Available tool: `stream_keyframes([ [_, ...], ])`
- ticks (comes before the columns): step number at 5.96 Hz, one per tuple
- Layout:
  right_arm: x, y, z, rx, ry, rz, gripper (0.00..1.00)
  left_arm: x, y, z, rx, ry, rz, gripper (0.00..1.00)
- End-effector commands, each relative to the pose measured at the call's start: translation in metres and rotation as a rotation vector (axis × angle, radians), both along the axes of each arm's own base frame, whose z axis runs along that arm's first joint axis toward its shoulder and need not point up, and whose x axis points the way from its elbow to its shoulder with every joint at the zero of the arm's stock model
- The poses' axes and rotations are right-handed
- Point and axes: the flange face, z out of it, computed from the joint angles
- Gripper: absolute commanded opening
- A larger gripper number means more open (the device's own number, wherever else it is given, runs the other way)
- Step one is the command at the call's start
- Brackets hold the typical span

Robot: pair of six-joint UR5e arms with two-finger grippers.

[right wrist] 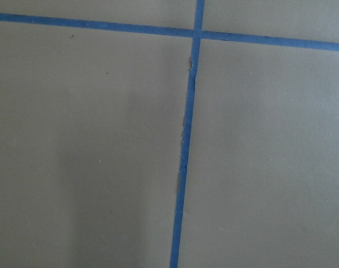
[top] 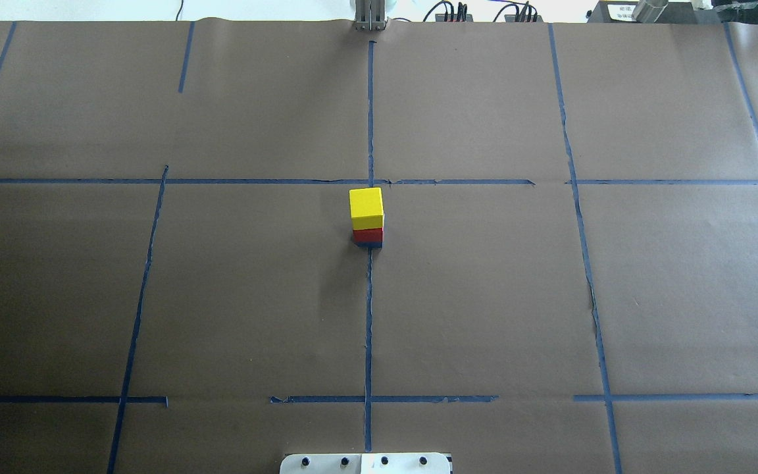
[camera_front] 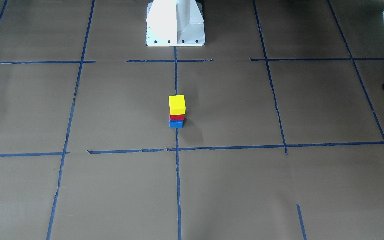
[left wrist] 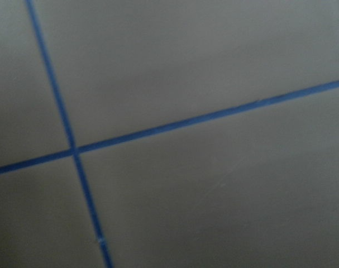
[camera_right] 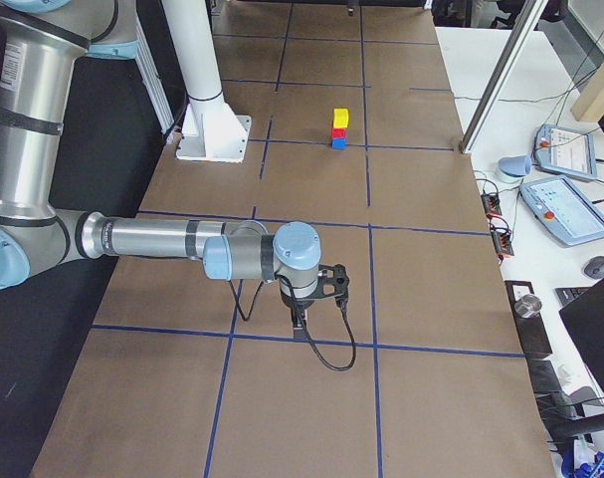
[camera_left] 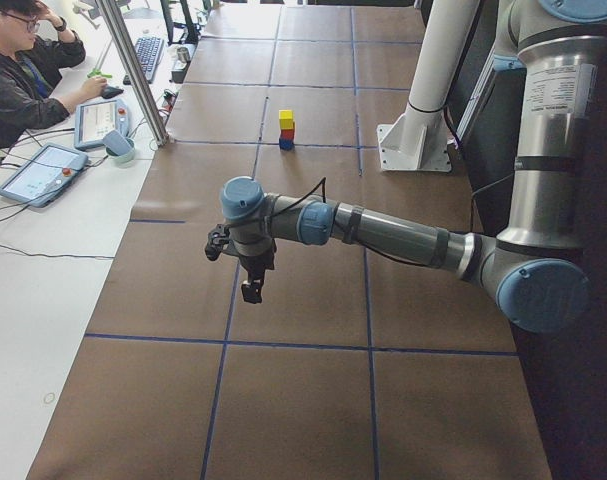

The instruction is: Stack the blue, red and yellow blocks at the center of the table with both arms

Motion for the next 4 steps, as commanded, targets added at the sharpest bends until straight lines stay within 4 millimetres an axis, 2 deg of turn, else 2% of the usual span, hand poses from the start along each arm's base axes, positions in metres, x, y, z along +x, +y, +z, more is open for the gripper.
stream_keyframes([
  [1,0.0,0.0001,0.0007,-0.002,0.0,-0.001,1.0,-0.0268,0.0513,0.0583,-0.025,0.026,-0.042,1.0],
  [3,-0.0004,0.0,-0.0003,-0.002,-0.005,0.001,1.0,-0.0268,0.0529,0.0678,-0.043,0.026,-0.044,1.0],
  [4,-0.0002,0.0001,0.0005,-0.004,-0.004,0.001,1.0,-0.0266,0.0518,0.0643,-0.04,0.028,-0.046,1.0],
])
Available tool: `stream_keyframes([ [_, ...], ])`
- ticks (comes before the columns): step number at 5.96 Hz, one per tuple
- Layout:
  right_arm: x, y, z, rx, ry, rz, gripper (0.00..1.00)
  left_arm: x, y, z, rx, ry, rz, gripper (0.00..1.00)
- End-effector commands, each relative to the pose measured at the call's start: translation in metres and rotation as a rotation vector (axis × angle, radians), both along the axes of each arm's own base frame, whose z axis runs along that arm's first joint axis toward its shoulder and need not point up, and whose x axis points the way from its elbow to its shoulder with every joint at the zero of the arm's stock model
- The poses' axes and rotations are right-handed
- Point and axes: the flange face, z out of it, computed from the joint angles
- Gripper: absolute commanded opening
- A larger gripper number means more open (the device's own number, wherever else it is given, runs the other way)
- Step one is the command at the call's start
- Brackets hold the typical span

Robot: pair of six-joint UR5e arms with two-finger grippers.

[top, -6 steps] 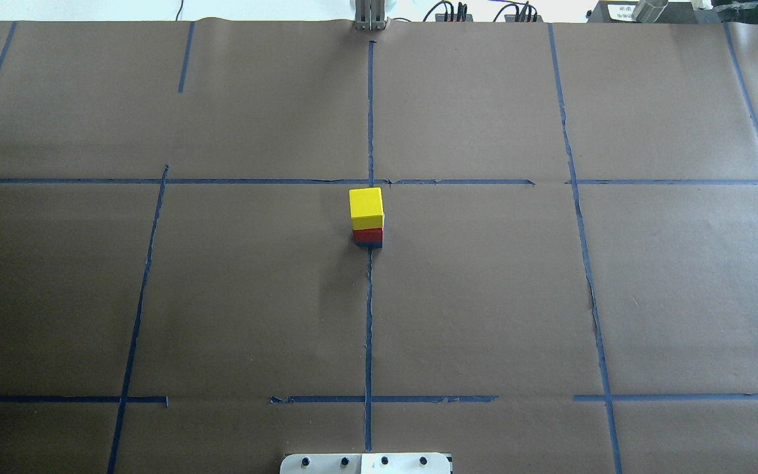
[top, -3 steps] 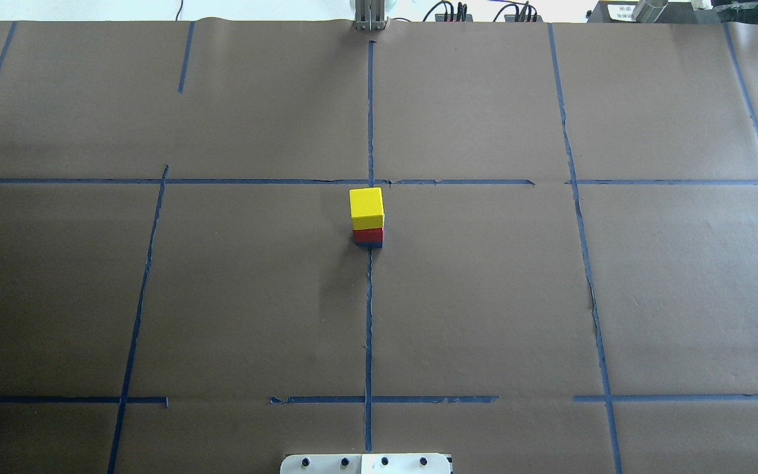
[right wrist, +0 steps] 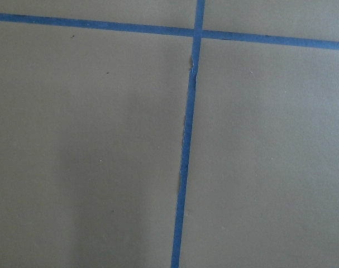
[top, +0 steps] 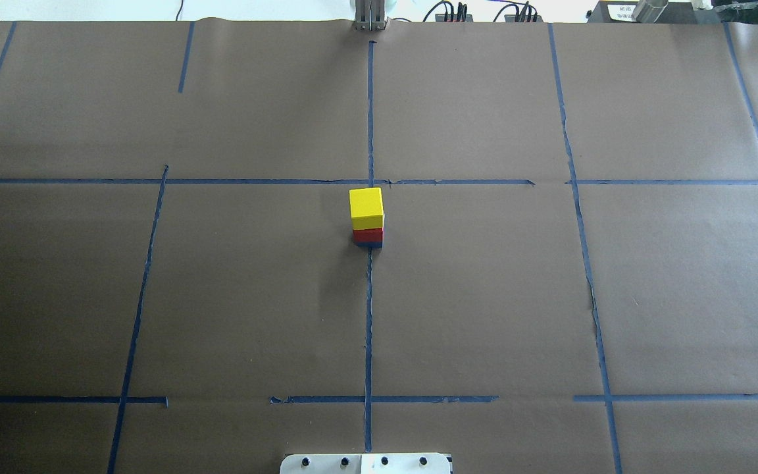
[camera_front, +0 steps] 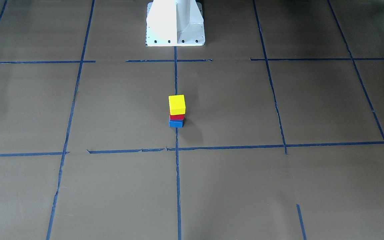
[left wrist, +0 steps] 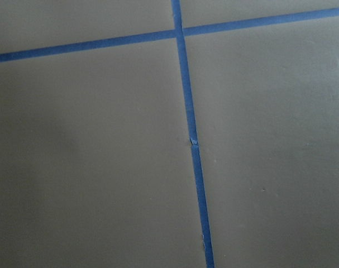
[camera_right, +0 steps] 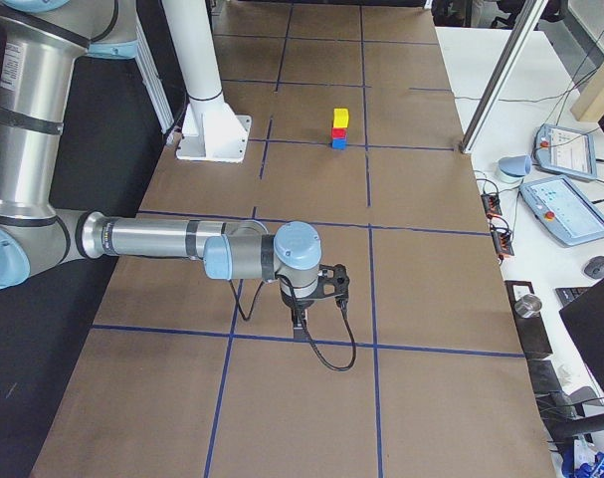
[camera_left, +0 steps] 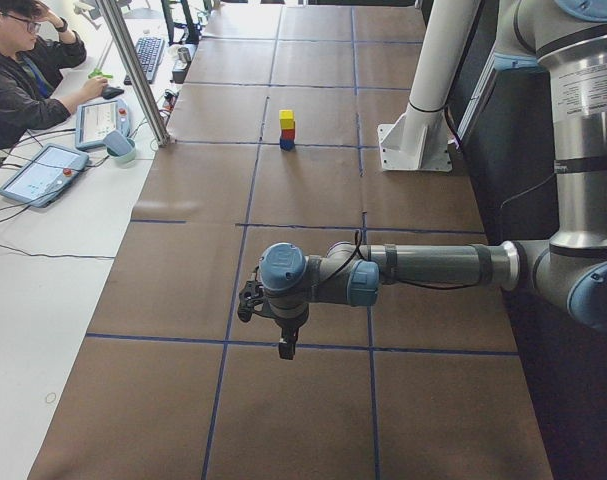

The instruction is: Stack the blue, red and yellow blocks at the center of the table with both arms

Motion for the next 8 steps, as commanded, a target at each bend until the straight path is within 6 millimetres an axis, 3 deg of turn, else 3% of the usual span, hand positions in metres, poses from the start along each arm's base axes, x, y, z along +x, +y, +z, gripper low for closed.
stream_keyframes([
  [1,-0.0006,0.0,0.0003,0.0,0.0,-0.002,1.0,0.0007,-0.0035,-0.0058,0.016,0.002,0.003,1.0],
  [2,-0.0005,-0.0011,0.0075,-0.012,0.002,-0.002,1.0,0.0007,-0.0032,-0.0036,0.012,0.002,0.003,1.0],
  [8,-0.0007,-0.0025,0.0071,-0.011,0.0,-0.002,1.0,0.0014,0.0004,0.0018,-0.002,0.005,0.005,1.0],
])
